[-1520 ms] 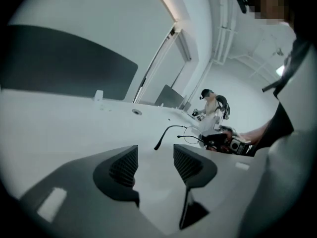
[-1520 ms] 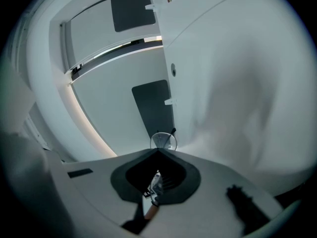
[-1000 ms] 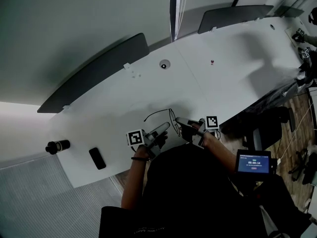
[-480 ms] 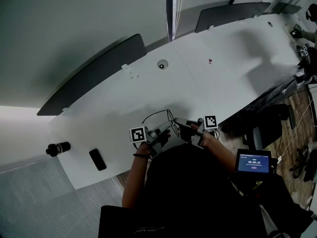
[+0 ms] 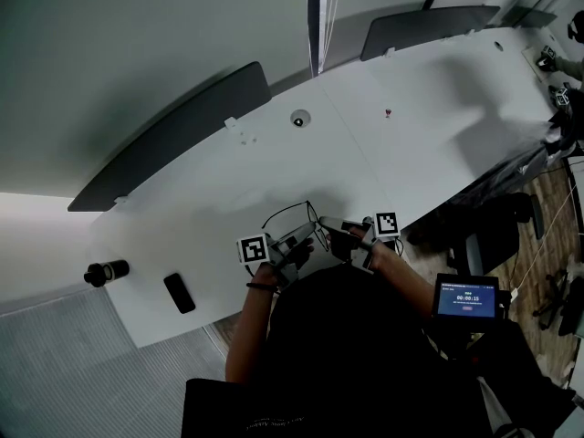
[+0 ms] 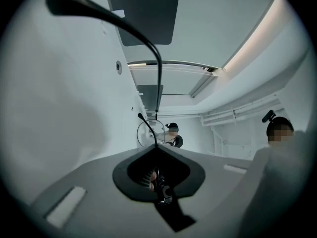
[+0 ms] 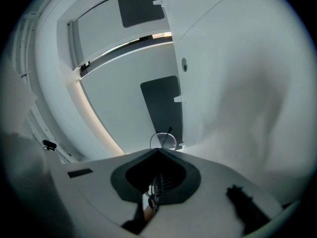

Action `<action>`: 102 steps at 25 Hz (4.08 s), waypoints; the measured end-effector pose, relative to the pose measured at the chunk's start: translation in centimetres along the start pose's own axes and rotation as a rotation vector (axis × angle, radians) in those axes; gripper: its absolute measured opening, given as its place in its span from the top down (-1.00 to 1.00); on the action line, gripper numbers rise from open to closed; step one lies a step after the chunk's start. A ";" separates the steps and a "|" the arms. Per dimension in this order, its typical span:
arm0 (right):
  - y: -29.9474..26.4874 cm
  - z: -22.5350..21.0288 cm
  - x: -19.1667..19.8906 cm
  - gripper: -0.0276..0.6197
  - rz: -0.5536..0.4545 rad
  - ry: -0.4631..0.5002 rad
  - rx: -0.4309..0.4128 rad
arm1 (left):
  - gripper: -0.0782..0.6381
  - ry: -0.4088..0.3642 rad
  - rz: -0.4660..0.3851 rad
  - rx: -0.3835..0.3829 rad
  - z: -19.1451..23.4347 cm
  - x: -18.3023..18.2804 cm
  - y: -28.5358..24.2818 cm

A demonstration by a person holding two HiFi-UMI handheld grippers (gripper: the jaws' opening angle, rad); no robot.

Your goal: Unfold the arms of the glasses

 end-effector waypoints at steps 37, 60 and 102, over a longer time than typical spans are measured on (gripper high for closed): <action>1.1 0.4 -2.1 0.90 -0.119 0.031 -0.017 | 0.76 -0.069 -0.313 0.020 0.1 -1.4 4.6; 1.2 0.6 -2.9 0.90 -0.173 0.046 -0.036 | 0.77 -0.072 -0.395 0.061 -1.5 -1.4 5.3; -5.6 2.5 5.6 0.90 0.381 0.325 -0.204 | 0.56 -0.407 -0.685 -0.088 -2.8 0.6 15.8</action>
Point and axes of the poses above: the fingertips, and each gripper's own axes: y backward along the fingers, z to its left, x out of its underside, the point moved 8 cm from there along y, backward along the fingers, and after that the axes turned 11 degrees about -z, right-handed, at the moved point
